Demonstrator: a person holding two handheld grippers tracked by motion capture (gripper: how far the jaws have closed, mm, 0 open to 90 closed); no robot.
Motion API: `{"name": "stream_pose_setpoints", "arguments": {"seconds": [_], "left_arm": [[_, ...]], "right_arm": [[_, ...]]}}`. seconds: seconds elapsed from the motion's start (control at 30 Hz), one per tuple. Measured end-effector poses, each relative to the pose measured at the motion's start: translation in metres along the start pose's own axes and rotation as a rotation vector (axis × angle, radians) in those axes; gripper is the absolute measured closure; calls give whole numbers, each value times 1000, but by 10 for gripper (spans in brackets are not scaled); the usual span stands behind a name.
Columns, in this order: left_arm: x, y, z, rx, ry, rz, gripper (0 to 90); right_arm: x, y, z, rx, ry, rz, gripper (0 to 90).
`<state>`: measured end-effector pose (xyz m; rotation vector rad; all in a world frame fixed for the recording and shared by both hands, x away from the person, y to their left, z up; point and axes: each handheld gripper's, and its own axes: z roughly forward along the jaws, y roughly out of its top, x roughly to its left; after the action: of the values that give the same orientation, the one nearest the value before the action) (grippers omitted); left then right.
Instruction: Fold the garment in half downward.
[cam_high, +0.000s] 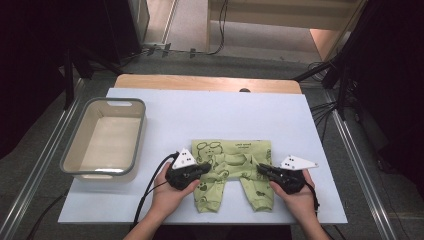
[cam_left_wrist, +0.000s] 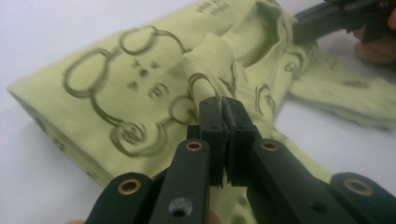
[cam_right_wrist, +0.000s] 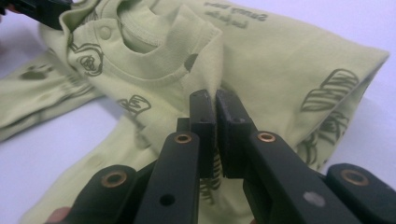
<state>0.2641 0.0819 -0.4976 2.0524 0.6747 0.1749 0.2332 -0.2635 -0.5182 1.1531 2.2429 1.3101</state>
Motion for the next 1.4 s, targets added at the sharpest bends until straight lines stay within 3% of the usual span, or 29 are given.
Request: {"name": "stream_pose_setpoints", "arguments": {"seconds": [0.13, 0.4, 0.5, 0.57, 0.7, 0.83, 0.9, 1.03, 1.2, 1.3, 1.4], "left_arm": [[-7, -6, -6, 8, -21, 11, 871], [-15, -11, -12, 8, -54, 6, 854], [-15, -14, -16, 12, -80, -12, 794], [-14, -13, -20, 6, -88, -27, 697], [-13, -6, -33, -48, -106, -54, 617], [-12, 1, -44, -106, -127, -69, 619], [-13, 2, -43, -89, -125, -62, 666], [-21, -4, -24, 14, -119, -22, 804], [-26, -12, -5, 110, -102, 3, 859], [-27, -16, 0, 160, -74, 17, 882], [-28, -18, 1, 167, -65, 19, 892]], "right_arm": [[9, -8, -12, 1, 7, -31, 840], [15, -18, -20, -5, 12, -28, 826], [15, -23, -25, -9, 15, -24, 792], [14, -24, -30, -18, 19, -16, 744], [9, -26, -45, -68, 46, 13, 602], [8, -24, -55, -96, 37, 27, 578], [8, -23, -56, -102, 28, 34, 579], [15, -21, -47, -67, 27, 55, 665], [30, -20, -29, -1, 63, 36, 828], [36, -20, -19, 53, 60, 13, 859], [38, -22, -15, 100, 33, -4, 878]]}}
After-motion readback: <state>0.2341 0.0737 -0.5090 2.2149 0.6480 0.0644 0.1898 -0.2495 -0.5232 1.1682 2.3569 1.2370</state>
